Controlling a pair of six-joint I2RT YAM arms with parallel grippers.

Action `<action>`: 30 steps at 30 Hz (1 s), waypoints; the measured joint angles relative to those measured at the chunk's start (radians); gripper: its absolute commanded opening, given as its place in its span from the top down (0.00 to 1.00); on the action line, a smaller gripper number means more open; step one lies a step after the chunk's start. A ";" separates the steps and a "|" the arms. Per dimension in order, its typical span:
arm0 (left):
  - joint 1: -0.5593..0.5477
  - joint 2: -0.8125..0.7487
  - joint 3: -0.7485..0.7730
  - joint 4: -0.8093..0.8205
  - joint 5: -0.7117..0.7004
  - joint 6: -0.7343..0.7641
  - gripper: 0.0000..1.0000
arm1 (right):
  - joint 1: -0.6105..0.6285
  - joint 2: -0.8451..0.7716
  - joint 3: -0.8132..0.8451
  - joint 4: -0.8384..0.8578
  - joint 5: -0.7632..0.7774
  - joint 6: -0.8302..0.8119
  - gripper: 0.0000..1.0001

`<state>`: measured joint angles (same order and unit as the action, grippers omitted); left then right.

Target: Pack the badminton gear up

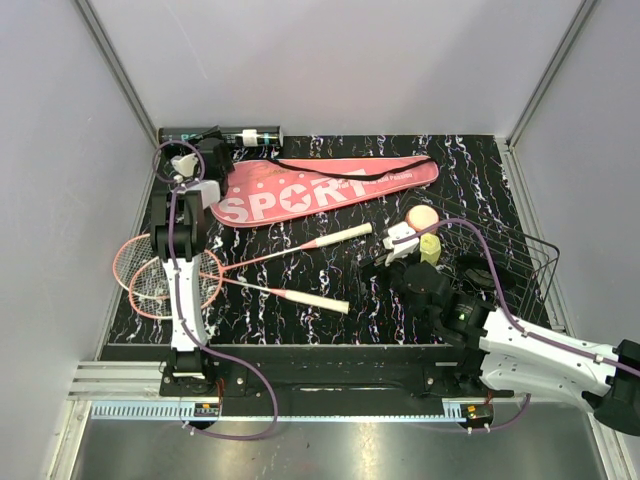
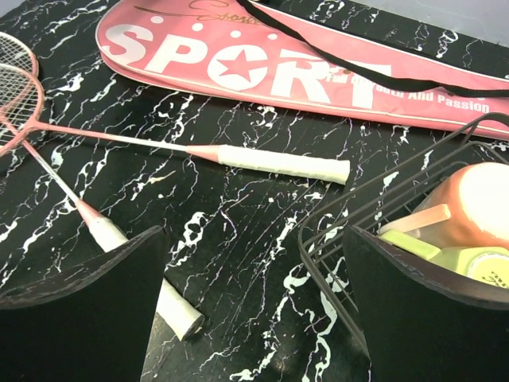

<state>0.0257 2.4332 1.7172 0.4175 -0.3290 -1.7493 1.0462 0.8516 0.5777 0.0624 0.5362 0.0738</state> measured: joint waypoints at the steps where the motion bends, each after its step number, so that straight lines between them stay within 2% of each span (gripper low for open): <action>1: 0.000 -0.011 -0.018 0.011 0.001 0.006 0.01 | 0.000 0.001 0.003 -0.002 -0.006 0.000 0.00; 4: 0.001 -0.071 -0.103 0.026 0.016 0.025 0.01 | 0.000 0.000 0.014 -0.011 -0.014 0.001 0.00; 8: 0.001 -0.235 -0.278 0.035 0.066 0.065 0.02 | 0.000 0.008 0.044 -0.064 -0.033 0.002 0.00; 16: -0.015 -0.745 -0.667 0.104 0.231 0.202 0.03 | 0.000 0.128 0.156 -0.175 -0.148 0.099 0.01; 20: -0.023 -0.998 -0.829 0.058 0.339 0.323 0.03 | -0.002 0.236 0.231 -0.190 -0.189 0.189 0.00; 25: -0.023 -1.189 -0.795 -0.182 0.475 0.577 0.01 | -0.058 0.457 0.405 -0.206 -0.294 0.318 0.00; 27: -0.023 -1.212 -0.725 -0.281 0.528 0.690 0.02 | -0.131 0.574 0.491 -0.203 -0.377 0.404 0.00; 30: -0.023 -1.223 -0.629 -0.389 0.589 0.822 0.02 | -0.220 0.715 0.602 -0.226 -0.413 0.477 0.00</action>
<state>0.0032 1.2106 1.0885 0.0288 0.2604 -0.9272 0.8257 1.5665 1.1797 -0.1638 0.1230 0.5507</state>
